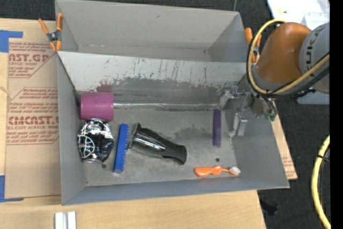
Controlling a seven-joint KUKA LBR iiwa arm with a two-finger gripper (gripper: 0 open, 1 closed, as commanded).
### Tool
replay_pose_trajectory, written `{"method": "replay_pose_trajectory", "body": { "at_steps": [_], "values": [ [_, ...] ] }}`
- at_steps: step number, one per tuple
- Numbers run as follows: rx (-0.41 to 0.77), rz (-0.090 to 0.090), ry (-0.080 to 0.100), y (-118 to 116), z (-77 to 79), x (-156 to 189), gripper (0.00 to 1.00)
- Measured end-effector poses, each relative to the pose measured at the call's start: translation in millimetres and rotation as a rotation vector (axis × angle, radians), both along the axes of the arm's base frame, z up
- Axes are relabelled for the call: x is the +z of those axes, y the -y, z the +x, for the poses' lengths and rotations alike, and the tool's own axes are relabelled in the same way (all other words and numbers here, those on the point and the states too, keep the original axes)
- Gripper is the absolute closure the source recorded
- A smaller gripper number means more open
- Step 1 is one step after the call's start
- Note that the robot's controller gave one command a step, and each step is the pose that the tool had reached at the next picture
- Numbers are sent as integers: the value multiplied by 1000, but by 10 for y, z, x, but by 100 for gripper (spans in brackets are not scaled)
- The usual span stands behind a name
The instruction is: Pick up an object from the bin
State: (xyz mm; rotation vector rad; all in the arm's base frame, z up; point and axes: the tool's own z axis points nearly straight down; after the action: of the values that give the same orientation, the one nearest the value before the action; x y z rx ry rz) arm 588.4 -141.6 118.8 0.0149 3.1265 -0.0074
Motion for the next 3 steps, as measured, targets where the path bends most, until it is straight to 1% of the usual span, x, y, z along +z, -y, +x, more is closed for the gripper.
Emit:
{"method": "replay_pose_trajectory", "body": {
  "at_steps": [1, 2, 3],
  "values": [
    [-4, 1, -2, -87, -218, -468, 0],
    [82, -2, 2, -389, -187, -494, 0],
    [235, -3, -2, -362, -327, -442, 0]
  ]
}}
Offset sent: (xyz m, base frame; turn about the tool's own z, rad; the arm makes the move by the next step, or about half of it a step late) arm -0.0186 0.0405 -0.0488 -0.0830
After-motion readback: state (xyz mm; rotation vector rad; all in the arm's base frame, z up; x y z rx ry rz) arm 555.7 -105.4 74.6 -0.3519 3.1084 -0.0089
